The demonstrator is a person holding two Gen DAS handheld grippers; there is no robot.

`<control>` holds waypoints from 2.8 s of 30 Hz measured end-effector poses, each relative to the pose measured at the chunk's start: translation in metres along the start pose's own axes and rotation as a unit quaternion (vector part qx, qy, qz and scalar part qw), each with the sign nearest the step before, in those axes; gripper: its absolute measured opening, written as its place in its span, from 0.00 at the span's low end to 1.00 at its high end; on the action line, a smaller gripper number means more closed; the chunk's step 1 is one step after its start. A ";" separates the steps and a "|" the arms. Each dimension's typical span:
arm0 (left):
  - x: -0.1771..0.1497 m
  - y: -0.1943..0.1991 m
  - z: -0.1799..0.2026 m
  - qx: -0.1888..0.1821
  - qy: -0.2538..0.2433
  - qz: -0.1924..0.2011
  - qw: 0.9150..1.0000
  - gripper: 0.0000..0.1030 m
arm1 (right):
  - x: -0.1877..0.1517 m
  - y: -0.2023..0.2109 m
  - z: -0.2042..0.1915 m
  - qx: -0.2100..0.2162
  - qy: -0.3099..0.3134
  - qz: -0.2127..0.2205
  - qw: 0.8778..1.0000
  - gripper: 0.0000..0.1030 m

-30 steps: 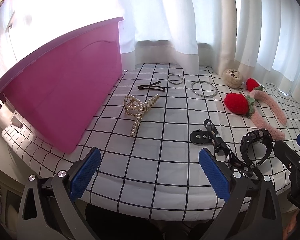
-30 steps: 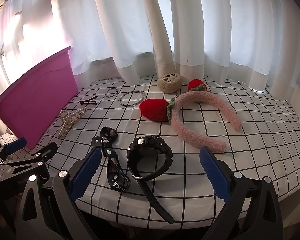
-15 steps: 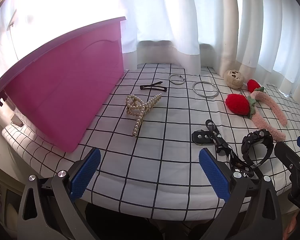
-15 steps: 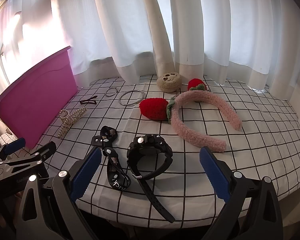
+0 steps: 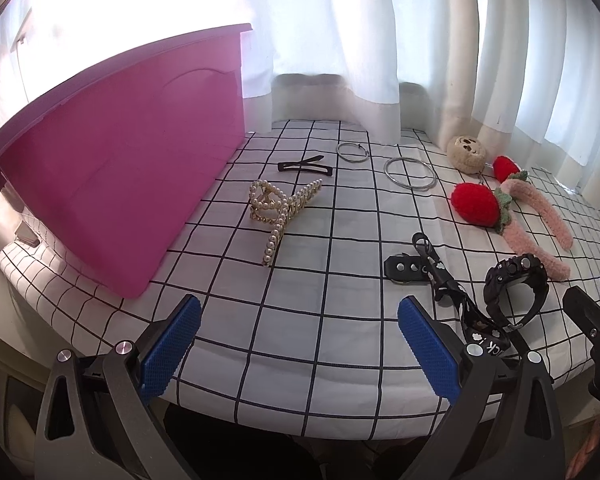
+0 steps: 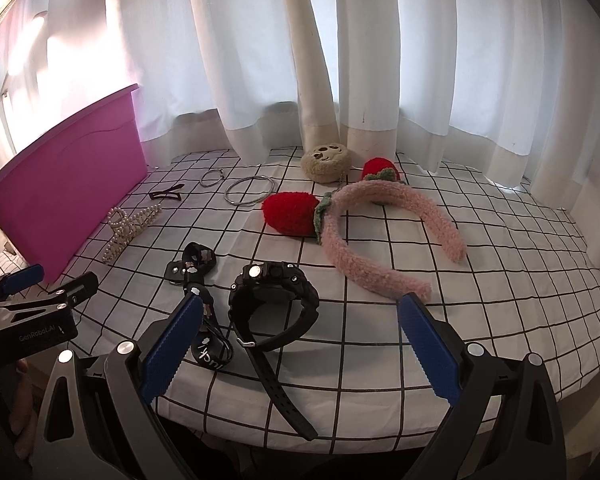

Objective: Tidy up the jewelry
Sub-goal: 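Reach the left tool to the pearl claw clip while the right tool reaches the pink headband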

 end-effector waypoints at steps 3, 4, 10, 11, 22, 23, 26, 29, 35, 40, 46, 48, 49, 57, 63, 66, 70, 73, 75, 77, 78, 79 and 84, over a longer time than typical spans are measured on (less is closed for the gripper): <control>-0.002 -0.006 -0.005 -0.013 0.006 -0.010 1.000 0.94 | -0.005 0.000 0.018 -0.001 -0.009 -0.008 1.000 0.91; -0.004 -0.008 -0.005 -0.017 0.006 -0.014 1.000 0.94 | -0.006 -0.002 0.024 0.001 -0.014 -0.013 1.000 0.91; -0.012 -0.025 -0.002 -0.036 0.007 -0.041 0.998 0.94 | -0.012 -0.020 0.037 0.009 -0.026 -0.045 0.999 0.91; -0.012 -0.027 -0.002 -0.037 0.008 -0.044 0.998 0.94 | -0.011 -0.024 0.037 0.007 -0.022 -0.048 0.999 0.91; -0.002 -0.047 -0.006 -0.035 0.044 -0.052 0.997 0.94 | 0.005 -0.062 0.075 0.000 -0.033 -0.067 0.997 0.91; -0.001 -0.050 -0.007 -0.032 0.047 -0.053 0.997 0.94 | 0.007 -0.068 0.077 0.003 -0.029 -0.070 0.997 0.91; 0.004 -0.056 -0.014 -0.025 0.059 -0.055 0.996 0.94 | 0.012 -0.083 0.078 -0.009 -0.009 -0.078 0.997 0.91; 0.008 -0.061 -0.022 -0.022 0.071 -0.055 0.996 0.94 | 0.017 -0.100 0.076 0.001 0.009 -0.093 0.996 0.91; 0.014 -0.077 -0.040 -0.002 0.089 -0.064 0.994 0.94 | 0.023 -0.120 0.069 0.008 0.044 -0.111 0.993 0.91; 0.023 -0.093 -0.040 0.006 0.081 -0.070 0.994 0.94 | 0.026 -0.132 0.072 0.036 0.025 -0.120 0.992 0.91; 0.034 -0.116 -0.035 0.017 0.068 -0.085 0.994 0.94 | 0.031 -0.141 0.073 0.060 0.018 -0.132 0.989 0.91; 0.038 -0.121 -0.032 0.025 0.058 -0.083 0.995 0.94 | 0.034 -0.142 0.070 0.054 0.027 -0.136 0.989 0.91; 0.039 -0.122 -0.032 0.022 0.057 -0.083 0.995 0.94 | 0.037 -0.142 0.068 0.048 0.037 -0.135 0.989 0.91; 0.044 -0.127 -0.027 0.033 0.047 -0.073 0.996 0.95 | 0.053 -0.161 0.055 0.065 0.061 -0.149 0.985 0.91; 0.043 -0.126 -0.027 0.034 0.051 -0.068 0.996 0.95 | 0.055 -0.171 0.055 0.075 0.048 -0.170 0.981 0.91; 0.042 -0.126 -0.028 0.032 0.058 -0.064 0.996 0.95 | 0.054 -0.172 0.055 0.077 0.050 -0.171 0.981 0.92; 0.041 -0.125 -0.027 0.036 0.062 -0.065 0.995 0.95 | 0.055 -0.172 0.056 0.077 0.051 -0.173 0.981 0.92; 0.043 -0.124 -0.028 0.035 0.062 -0.071 0.995 0.95 | 0.056 -0.173 0.056 0.073 0.049 -0.178 0.980 0.92; 0.043 -0.122 -0.028 0.035 0.060 -0.071 0.995 0.95 | 0.056 -0.172 0.054 0.074 0.047 -0.180 0.980 0.91; 0.044 -0.121 -0.027 0.037 0.052 -0.067 0.996 0.94 | 0.057 -0.173 0.047 0.077 0.054 -0.188 0.978 0.90; 0.044 -0.120 -0.026 0.039 0.046 -0.065 0.996 0.93 | 0.058 -0.173 0.046 0.072 0.055 -0.191 0.977 0.90; 0.044 -0.118 -0.025 0.039 0.039 -0.062 0.997 0.92 | 0.059 -0.173 0.044 0.070 0.058 -0.195 0.977 0.89; 0.044 -0.113 -0.019 0.029 0.018 -0.054 0.998 0.72 | 0.063 -0.167 0.038 0.062 0.076 -0.200 0.975 0.26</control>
Point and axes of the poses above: each gripper's, at about its wrist camera, not at the fingertips, and y roughly against the way its jaws point, z to its right, x to its top, the point moved 3 cm from there along -y, roughly the way its jaws point, and after that the axes turned 2 degrees about y, right-handed, at the moved point
